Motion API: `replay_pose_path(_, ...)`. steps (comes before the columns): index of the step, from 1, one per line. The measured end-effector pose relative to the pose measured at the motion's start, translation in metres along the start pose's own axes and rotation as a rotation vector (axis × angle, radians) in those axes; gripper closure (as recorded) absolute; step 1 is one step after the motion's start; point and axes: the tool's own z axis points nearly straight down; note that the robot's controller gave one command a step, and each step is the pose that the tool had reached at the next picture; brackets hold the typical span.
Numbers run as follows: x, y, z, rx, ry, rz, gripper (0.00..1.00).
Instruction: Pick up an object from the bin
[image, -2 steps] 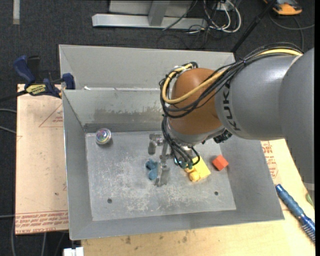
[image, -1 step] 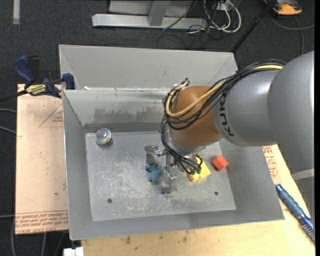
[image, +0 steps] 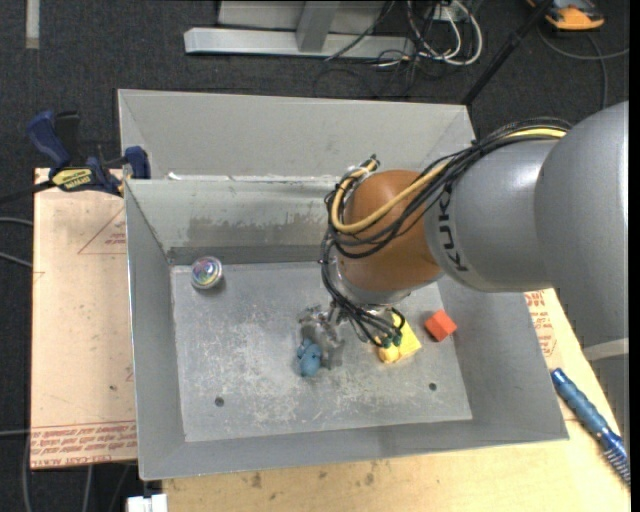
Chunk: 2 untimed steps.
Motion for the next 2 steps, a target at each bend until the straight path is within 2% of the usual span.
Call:
replay_pose_path(1, 0.0005, -0.0001, 0.0006, 0.0, 0.001, 0.0, 0.0)
replay_pose_path(2, 0.0004, -0.0002, 0.0002, 0.0, 0.001, 0.0, 1.0)
